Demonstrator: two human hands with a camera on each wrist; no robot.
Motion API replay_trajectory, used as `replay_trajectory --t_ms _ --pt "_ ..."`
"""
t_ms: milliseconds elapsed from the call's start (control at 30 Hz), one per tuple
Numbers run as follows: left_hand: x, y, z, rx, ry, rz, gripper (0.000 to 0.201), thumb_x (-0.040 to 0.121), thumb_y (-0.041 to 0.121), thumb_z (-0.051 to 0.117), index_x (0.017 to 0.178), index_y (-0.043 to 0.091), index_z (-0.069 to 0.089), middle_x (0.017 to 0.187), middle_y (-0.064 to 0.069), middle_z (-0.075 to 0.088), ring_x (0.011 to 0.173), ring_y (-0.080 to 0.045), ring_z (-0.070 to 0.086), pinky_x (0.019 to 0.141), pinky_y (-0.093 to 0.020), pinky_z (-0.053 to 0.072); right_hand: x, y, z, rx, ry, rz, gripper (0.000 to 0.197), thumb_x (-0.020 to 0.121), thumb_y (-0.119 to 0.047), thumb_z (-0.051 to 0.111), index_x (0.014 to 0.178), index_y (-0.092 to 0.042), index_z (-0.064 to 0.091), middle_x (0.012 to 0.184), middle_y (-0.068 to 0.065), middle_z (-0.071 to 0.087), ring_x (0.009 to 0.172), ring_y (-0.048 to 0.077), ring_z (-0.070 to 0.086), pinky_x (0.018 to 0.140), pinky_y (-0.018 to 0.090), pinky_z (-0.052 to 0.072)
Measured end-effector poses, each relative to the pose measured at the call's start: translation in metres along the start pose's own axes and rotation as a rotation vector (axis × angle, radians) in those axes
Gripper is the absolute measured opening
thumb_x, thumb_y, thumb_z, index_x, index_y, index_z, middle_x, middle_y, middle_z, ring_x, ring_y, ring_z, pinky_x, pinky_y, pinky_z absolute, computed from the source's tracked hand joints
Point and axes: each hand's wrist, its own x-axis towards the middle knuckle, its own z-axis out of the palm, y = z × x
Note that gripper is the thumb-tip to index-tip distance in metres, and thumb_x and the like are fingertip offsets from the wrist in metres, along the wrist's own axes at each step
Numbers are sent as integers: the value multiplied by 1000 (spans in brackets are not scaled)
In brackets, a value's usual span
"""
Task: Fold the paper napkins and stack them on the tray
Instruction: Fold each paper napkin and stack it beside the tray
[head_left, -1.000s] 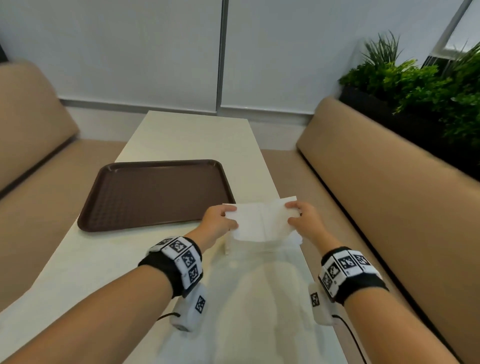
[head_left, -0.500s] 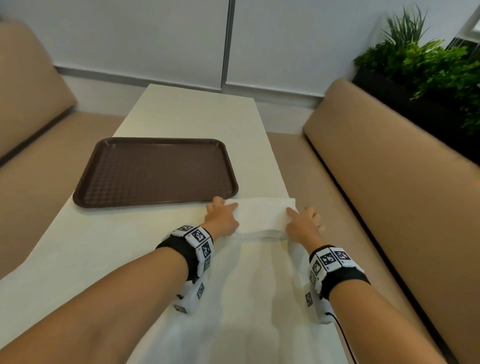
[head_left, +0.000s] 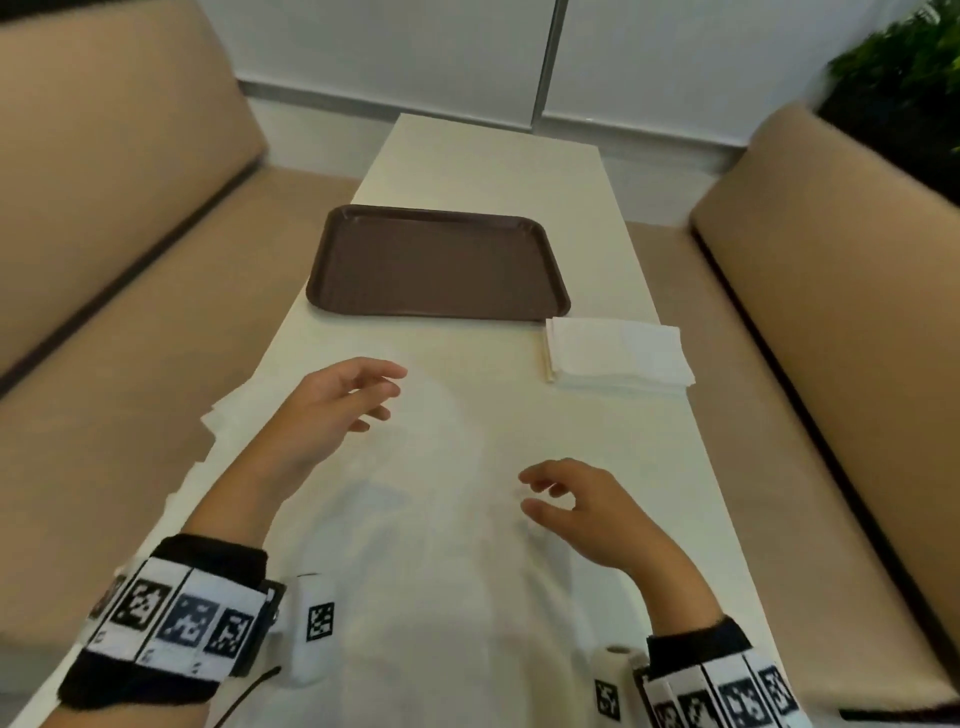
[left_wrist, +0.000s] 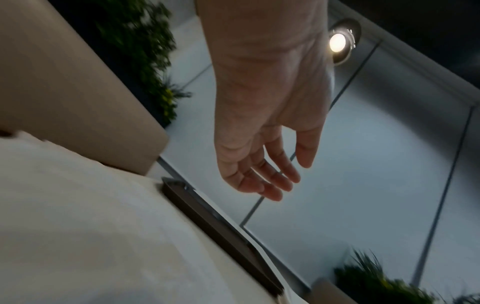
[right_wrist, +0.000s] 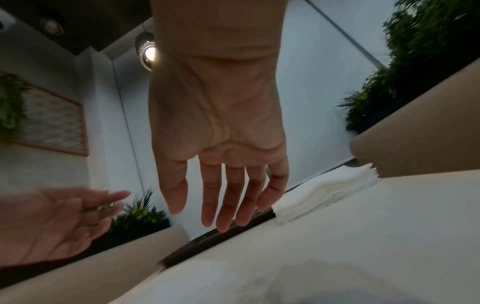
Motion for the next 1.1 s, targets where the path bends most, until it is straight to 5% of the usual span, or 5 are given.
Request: replay_trajectory --t_ms 467,633,767,967,1100 --pt "-83 -39 -74 -136 215 27 22 95 9 50 102 21 67 91 4 64 80 -14 59 76 -29 42 0 -65 110 -32 -16 78 68 80 -50 68 132 -18 37 106 -1 51 90 14 48 74 23 38" --pt "-92 -37 -82 -163 228 51 22 95 9 49 103 19 67 93 3 64 80 -13 59 76 -29 42 3 -73 125 43 -6 50 50 84 -26 70 125 -21 41 85 1 53 70 15 49 58 21 39" --pt "-94 -41 -90 -163 250 41 23 95 10 50 101 23 68 92 5 66 77 -9 61 75 -26 43 -2 -78 115 222 79 -46 25 86 -10 66 105 -25 62 88 -7 53 67 8 52 61 12 45" --pt "-94 -45 -89 -169 245 37 17 89 18 60 102 27 67 99 4 66 93 -15 61 82 -30 43 -30 -99 53 422 98 -424 46 89 3 56 109 -38 62 110 -17 62 69 5 50 71 19 48" --pt "-86 -36 -68 -176 108 9 56 61 52 71 115 39 58 119 5 63 116 -11 56 98 -30 40 -54 -102 6 634 154 -511 28 90 -6 58 107 -25 71 97 -10 68 84 13 57 79 19 48"
